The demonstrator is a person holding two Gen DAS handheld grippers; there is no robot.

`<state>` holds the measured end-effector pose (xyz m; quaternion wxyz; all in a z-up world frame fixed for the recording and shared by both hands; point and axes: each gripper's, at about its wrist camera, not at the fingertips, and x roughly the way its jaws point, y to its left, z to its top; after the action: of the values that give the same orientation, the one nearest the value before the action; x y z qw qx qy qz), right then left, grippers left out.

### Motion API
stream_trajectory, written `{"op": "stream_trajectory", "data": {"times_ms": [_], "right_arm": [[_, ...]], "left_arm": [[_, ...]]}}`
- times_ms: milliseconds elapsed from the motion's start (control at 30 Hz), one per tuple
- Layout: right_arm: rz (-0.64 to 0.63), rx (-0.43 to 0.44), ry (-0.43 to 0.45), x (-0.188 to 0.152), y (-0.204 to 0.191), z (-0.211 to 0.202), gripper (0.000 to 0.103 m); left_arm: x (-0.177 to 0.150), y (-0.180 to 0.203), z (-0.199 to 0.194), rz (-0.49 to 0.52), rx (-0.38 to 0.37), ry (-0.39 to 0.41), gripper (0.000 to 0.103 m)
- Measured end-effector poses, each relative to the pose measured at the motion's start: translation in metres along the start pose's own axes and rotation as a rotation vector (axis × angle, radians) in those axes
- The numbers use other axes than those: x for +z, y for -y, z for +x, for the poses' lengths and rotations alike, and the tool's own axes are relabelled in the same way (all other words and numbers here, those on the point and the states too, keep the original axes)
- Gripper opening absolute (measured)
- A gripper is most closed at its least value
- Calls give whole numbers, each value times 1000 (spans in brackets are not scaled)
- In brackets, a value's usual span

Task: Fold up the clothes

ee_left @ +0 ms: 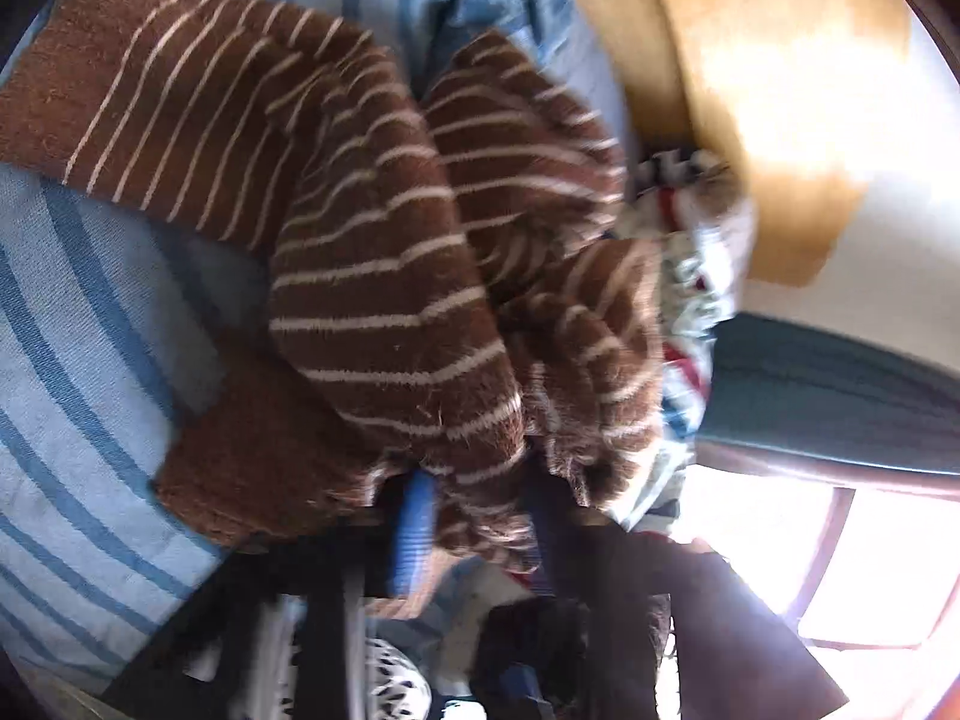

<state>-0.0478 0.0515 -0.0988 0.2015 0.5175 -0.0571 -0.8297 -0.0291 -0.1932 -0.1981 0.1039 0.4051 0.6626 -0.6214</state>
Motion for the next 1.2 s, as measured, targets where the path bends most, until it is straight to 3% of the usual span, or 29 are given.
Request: {"op": "stream_trajectory", "data": {"times_ms": [133,267,400,467,533,600,700,733,833,867,967,1033,1133,1200], "right_arm": [[75,-9,-50,-2,6,3,85],[84,29,-41,-5,-14,7,85],[52,165,-63,-14,-65,19,85],[-20,207,-82,-26,-100,29,85],[-114,221,-124,-41,-136,42,85],[-199,232,-178,-56,-161,53,85],[-288,224,-216,-74,-179,57,85],[-306,216,-215,-78,-180,55,85],[-296,182,-180,-70,-166,47,85],[-283,175,-170,-66,-160,45,85],[-200,172,-136,-50,-142,39,85],[-140,163,-95,-39,-127,32,86],[-79,108,-86,-27,-109,37,86],[-45,86,-133,-25,-95,45,86]], "left_arm": [[8,-6,-59,88,51,237,10],[26,-26,-178,75,43,516,10],[-7,-58,-299,61,110,850,10],[-20,-85,-326,4,299,911,10],[-15,-113,-321,-75,480,841,10],[3,-151,-290,-196,573,607,10],[10,-182,-258,-293,522,431,12],[8,-181,-256,-286,499,428,21],[2,-164,-261,-247,410,455,65],[-2,-154,-269,-230,351,487,70],[-13,-130,-291,-157,219,560,70],[-18,-108,-295,-74,164,566,70],[-25,-75,-285,24,157,552,70],[-24,-56,-259,96,167,469,70]]}}
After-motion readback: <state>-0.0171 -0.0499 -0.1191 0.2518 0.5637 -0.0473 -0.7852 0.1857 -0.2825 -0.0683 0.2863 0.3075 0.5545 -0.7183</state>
